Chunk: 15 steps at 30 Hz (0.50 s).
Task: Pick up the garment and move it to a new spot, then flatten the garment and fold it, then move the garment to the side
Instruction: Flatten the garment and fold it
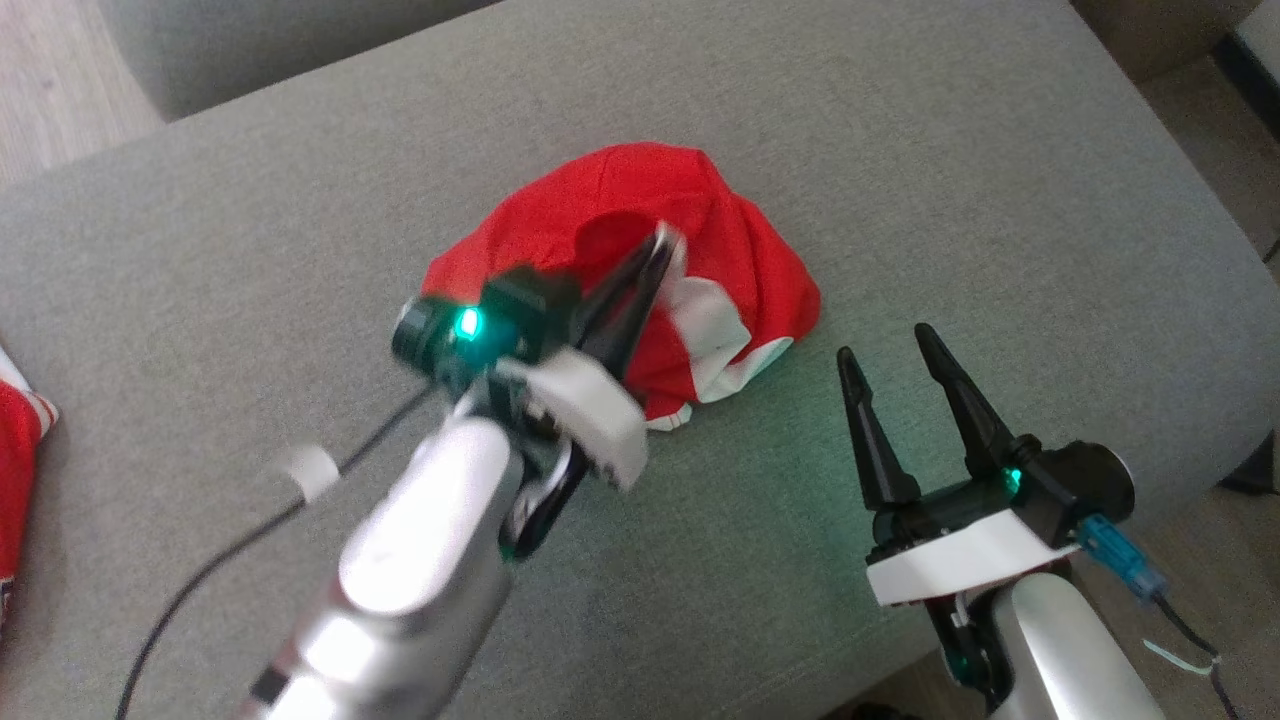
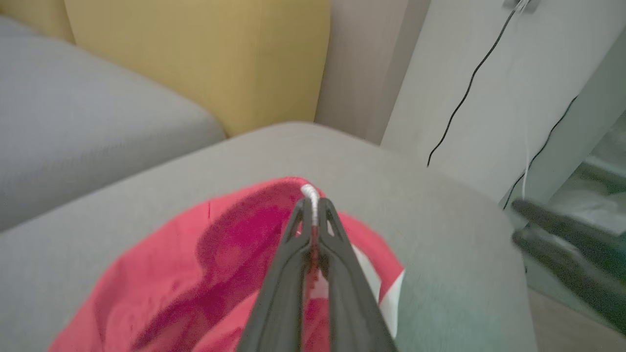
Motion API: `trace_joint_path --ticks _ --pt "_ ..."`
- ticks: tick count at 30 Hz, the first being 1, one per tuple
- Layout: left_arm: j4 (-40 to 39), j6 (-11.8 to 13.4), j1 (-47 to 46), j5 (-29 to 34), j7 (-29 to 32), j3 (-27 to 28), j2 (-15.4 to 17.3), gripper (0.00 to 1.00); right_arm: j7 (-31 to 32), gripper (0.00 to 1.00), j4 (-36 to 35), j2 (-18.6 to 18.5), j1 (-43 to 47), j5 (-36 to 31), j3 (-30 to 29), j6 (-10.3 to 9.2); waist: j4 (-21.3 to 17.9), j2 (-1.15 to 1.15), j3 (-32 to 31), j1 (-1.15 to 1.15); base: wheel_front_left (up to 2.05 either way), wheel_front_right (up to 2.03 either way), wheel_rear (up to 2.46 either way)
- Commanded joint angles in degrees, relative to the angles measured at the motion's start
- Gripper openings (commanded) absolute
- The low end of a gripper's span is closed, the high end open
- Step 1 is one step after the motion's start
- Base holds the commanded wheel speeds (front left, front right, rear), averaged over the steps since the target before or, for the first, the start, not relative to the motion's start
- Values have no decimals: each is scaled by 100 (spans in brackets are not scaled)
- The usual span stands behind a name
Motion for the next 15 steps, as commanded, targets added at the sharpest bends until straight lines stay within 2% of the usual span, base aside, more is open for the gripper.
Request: trace_joint_path --ticks 1,6,11,13,15 --pt "-303 -23 -478 -79 -59 109 -7 0 2 100 -169 -11 -111 29 129 39 -25 0 -54 0 0 0 0" --pt "-791 41 -1423 -760 -68 53 -7 0 2 100 -181 -11 -38 24 110 39 0 0 -206 0 0 0 0" --pt "-1168 192 -2196 -1037 -33 303 4 0 2 100 -175 -11 95 -1 27 39 203 0 -369 0 0 0 0" --pt "-1313 237 -2214 -1124 31 459 118 0 2 100 -166 -11 122 -6 36 39 289 0 -439 0 0 0 0" --pt "-1476 319 -1984 -1174 101 613 372 0 2 100 -156 -11 150 -21 44 39 364 0 -507 0 0 0 0"
